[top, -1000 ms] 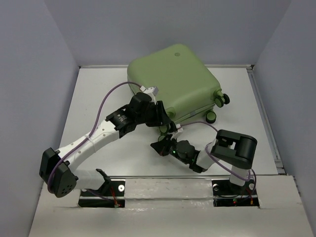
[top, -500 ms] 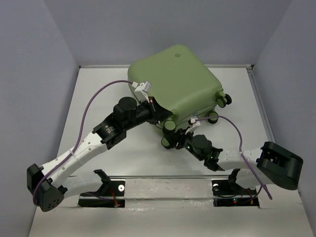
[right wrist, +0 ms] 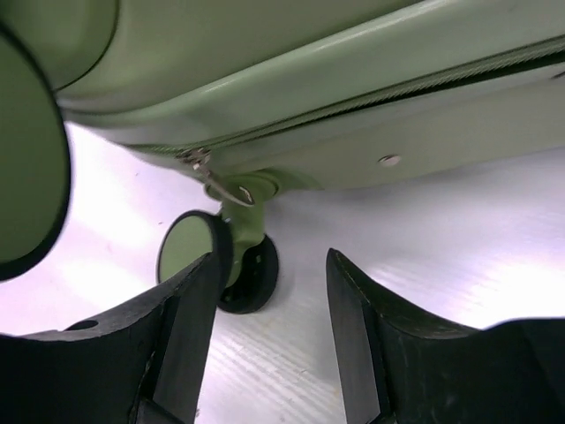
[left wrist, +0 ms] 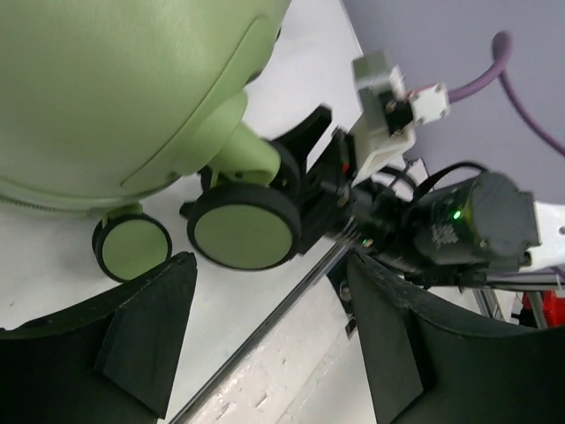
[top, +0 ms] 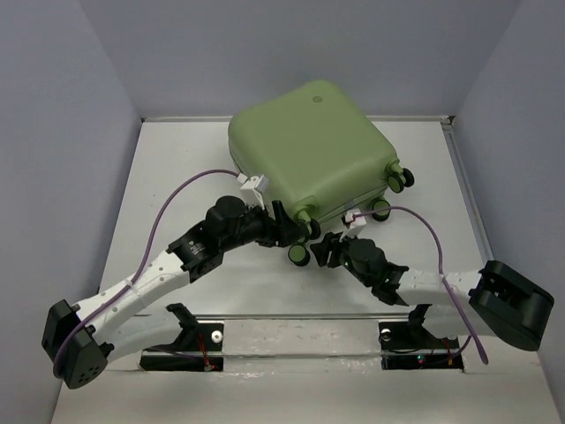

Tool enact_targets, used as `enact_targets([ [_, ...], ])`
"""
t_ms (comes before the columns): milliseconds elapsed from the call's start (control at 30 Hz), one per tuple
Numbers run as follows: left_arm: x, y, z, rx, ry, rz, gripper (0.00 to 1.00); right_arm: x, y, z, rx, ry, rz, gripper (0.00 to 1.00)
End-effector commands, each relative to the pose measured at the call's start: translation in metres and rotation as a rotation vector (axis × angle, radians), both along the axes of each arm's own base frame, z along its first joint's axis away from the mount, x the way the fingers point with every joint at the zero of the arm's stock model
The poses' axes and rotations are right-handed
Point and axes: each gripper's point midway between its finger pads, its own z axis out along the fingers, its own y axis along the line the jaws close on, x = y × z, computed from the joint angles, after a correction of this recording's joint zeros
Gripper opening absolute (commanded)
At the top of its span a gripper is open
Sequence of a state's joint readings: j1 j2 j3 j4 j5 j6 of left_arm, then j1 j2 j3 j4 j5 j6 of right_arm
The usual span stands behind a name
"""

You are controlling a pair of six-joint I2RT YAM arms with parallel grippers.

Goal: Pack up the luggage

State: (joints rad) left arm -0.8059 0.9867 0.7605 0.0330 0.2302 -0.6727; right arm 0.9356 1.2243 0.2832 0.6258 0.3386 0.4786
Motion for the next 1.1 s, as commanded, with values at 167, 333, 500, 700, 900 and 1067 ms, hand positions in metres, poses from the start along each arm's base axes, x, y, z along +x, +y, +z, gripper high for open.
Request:
enact_targets([
  [167, -0.025, -0.027, -0.003, -0.148, 0.041, -0.153, 0.81, 0.028, 0.009, 0.040, 0.011, -0.160, 0.027, 0.58],
  [333, -0.018, -0.054, -0.004, -0.155, 0.046, -0.179, 0.81, 0.022, 0.003, 0.039, 0.040, -0.149, 0.019, 0.58],
  [500, -0.001, -0.065, -0.005, -0.154, 0.036, -0.142, 0.75, 0.020, -0.001, 0.035, 0.044, -0.145, 0.019, 0.59],
  [700, 0.017, -0.072, 0.013, -0.191, 0.002, -0.085, 0.57, 0.020, -0.004, 0.039, 0.070, -0.181, 0.046, 0.59],
  [900, 0.025, -0.073, 0.027, -0.219, -0.038, -0.057, 0.21, 0.025, 0.004, 0.053, 0.125, -0.255, 0.101, 0.60],
  [1067, 0.027, -0.074, 0.036, -0.229, -0.066, -0.052, 0.09, 0.033, 0.012, 0.060, 0.144, -0.298, 0.129, 0.60],
])
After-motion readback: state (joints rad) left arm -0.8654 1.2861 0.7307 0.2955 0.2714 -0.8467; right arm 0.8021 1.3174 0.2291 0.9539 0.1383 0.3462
